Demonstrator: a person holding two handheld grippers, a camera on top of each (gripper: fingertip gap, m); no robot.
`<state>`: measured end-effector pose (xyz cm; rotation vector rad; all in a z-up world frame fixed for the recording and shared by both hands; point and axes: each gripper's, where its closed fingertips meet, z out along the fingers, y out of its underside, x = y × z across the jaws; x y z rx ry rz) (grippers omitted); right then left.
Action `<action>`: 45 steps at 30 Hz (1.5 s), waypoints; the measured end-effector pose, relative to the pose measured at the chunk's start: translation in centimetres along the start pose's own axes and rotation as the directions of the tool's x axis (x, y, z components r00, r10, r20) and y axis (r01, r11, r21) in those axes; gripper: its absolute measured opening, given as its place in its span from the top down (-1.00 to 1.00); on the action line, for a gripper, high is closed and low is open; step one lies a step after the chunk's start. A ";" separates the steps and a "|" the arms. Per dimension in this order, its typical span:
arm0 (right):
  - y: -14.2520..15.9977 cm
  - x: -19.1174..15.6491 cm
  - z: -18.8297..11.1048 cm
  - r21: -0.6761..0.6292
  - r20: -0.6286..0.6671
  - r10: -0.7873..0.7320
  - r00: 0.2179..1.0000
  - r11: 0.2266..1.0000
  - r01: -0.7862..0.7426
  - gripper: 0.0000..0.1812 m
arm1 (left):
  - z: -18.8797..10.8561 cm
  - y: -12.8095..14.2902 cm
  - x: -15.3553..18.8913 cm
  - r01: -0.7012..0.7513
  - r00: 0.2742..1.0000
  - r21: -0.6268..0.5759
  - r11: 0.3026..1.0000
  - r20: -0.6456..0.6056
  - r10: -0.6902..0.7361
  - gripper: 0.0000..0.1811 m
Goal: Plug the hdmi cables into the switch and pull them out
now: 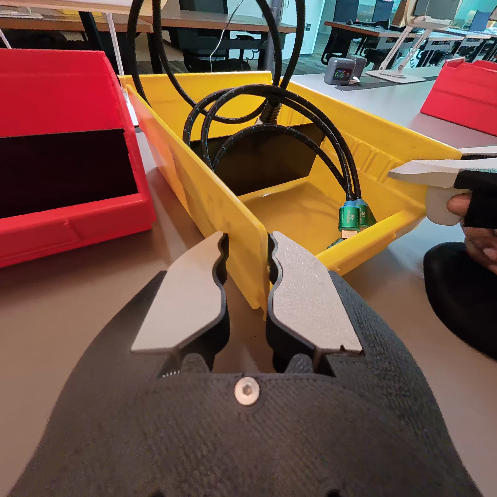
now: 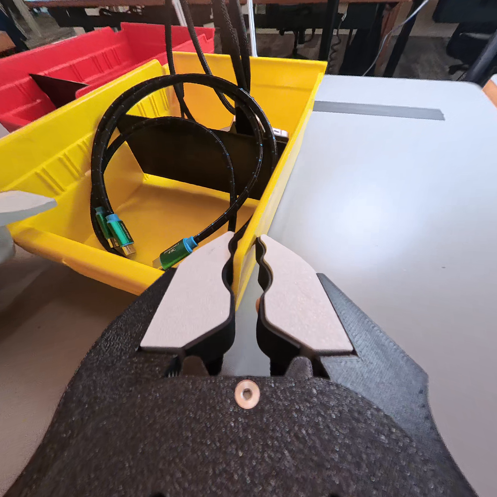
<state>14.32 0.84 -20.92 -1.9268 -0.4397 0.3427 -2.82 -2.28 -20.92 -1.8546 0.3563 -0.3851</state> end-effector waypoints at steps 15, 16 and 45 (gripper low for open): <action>-8.7 -4.9 -8.6 0.313 -0.132 -0.203 0.970 0.920 0.235 0.90 | -7.5 -9.5 -0.6 -0.074 0.997 0.306 0.949 0.039 0.065 0.87; -9.5 -5.8 -8.7 0.338 -0.114 -0.201 0.973 0.913 0.229 0.90 | -8.5 -10.4 -1.2 -0.077 0.997 0.330 0.941 0.052 0.064 0.87; -15.0 -36.9 4.4 0.431 0.576 -0.237 0.782 0.902 -0.043 0.85 | -32.7 -10.3 -23.2 -0.277 0.769 0.262 0.925 0.637 0.050 0.89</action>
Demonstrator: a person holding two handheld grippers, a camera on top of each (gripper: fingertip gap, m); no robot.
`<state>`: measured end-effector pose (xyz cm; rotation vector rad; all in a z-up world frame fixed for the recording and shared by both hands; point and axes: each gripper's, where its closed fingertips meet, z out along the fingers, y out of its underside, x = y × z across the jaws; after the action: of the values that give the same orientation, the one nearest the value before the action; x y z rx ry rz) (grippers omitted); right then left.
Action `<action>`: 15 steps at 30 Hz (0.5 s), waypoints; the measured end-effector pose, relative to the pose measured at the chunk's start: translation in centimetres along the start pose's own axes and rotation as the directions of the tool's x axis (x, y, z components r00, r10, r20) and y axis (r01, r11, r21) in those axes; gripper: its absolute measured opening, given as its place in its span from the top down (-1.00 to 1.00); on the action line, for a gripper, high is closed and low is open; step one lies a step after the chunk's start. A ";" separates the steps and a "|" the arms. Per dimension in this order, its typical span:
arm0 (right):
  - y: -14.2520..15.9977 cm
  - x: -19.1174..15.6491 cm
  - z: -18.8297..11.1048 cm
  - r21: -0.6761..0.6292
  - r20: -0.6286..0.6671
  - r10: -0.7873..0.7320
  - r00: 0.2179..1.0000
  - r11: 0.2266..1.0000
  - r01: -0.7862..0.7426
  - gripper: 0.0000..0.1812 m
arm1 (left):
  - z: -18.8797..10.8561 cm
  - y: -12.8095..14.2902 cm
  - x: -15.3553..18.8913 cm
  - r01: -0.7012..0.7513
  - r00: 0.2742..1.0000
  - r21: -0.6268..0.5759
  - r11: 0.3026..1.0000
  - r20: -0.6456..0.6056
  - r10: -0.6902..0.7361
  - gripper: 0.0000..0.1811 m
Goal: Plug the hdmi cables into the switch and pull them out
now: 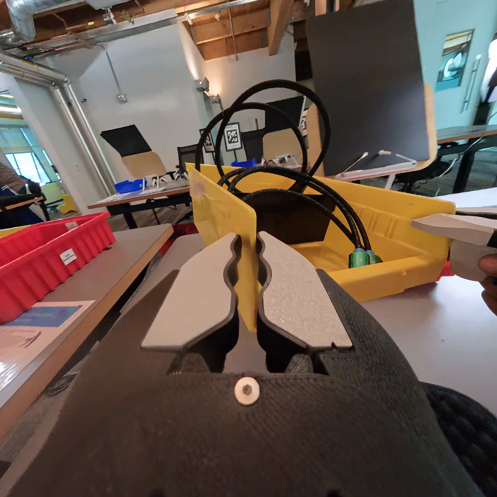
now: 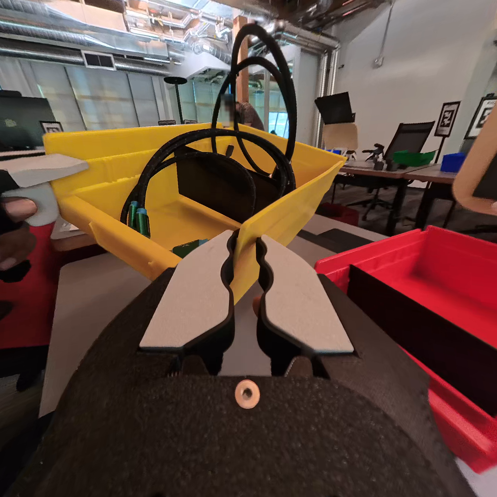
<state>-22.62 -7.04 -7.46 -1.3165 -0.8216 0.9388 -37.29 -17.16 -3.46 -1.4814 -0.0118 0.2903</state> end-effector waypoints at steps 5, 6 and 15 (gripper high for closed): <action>4.0 -0.5 1.9 -0.057 0.024 0.022 0.999 0.998 -0.021 0.82 | 1.5 4.4 -1.7 0.006 1.000 -0.081 0.997 0.018 -0.005 0.91; 4.9 -0.4 2.2 -0.076 0.024 0.028 0.999 0.997 -0.026 0.82 | 1.9 5.4 -1.9 0.015 1.000 -0.100 0.995 0.015 -0.014 0.91; 10.1 1.2 2.5 -0.205 0.109 0.073 0.991 0.977 -0.049 0.72 | 4.6 12.4 -1.1 0.131 0.989 -0.220 0.967 -0.043 -0.144 0.89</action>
<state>-25.34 -4.80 -17.26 -1.4800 -0.9918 1.0082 -41.52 -12.10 -15.01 -1.6971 -0.1016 0.1348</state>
